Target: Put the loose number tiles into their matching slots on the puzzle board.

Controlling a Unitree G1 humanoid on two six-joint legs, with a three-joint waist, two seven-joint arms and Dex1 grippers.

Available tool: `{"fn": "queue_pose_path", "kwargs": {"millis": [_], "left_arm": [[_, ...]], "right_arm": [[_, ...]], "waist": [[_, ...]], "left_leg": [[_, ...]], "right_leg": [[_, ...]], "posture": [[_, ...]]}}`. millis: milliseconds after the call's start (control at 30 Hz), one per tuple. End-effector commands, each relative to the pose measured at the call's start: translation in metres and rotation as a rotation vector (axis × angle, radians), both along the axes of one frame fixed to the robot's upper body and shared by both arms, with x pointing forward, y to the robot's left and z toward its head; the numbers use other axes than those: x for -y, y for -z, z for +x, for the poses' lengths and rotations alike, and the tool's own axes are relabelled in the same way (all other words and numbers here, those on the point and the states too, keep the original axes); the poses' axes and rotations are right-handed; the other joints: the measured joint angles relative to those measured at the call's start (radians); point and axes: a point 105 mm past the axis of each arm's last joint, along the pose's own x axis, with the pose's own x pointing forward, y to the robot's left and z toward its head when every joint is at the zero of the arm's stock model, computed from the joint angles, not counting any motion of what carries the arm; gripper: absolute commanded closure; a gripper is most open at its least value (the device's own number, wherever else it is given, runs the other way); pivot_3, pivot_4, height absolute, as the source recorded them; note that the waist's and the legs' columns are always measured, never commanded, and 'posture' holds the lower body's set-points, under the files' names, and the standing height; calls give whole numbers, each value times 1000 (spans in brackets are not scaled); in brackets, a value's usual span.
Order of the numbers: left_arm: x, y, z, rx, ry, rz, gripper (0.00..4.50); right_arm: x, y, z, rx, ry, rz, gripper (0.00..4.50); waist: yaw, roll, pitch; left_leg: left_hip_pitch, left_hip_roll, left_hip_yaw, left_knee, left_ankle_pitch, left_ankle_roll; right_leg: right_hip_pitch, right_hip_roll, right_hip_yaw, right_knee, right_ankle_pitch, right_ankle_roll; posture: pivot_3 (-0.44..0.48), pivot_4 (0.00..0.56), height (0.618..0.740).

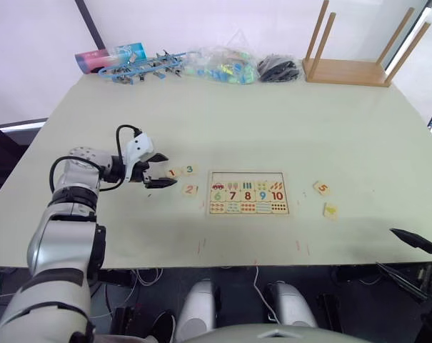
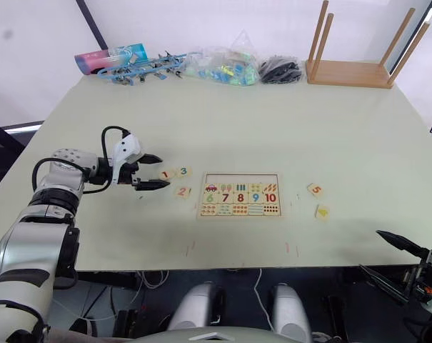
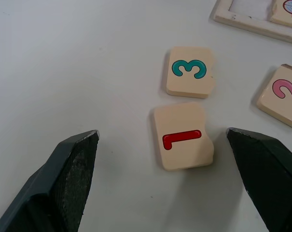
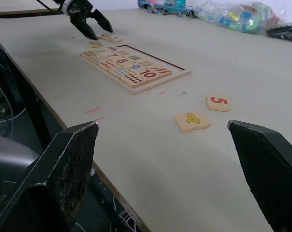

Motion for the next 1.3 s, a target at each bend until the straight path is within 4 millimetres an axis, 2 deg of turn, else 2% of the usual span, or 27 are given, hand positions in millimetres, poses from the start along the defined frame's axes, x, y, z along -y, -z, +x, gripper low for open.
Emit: {"fn": "queue_pose_path", "kwargs": {"millis": [33,667,700,1133,1267,1300], "left_arm": [[1,6,1,-24,-14,17,23],[7,13,0,-41,-9,6,23],[7,13,0,-39,-11,9,510],[4,19,-3,-55,-10,20,510],[1,20,-4,-67,-17,24,1492],[0,20,-5,-69,-19,26,2115]], "right_arm": [[6,-8,-2,48,20,-9,0],[6,-6,-3,47,20,-8,0],[6,-6,-3,47,20,-8,0],[3,-9,-2,51,13,-9,0],[2,-9,-1,53,10,-9,0],[2,-10,-1,53,9,-9,0]], "waist": [[0,0,0],[1,2,-1],[1,2,-1],[1,3,-2],[0,3,-2],[0,3,-2]], "left_leg": [[0,0,0,0,0,0],[1,-1,-1,1,0,0],[1,-1,-1,1,0,0],[1,-1,-1,1,0,0],[1,-1,-1,1,0,0],[1,-1,-1,1,0,0]], "right_leg": [[0,0,0,0,0,0],[1,0,0,0,0,0],[1,0,0,0,0,0],[1,0,0,1,0,0],[2,0,0,1,0,0],[2,0,0,1,0,1]], "posture": [[0,150,740],[0,150,740],[0,150,740],[0,150,740],[0,150,740],[0,150,740]]}}
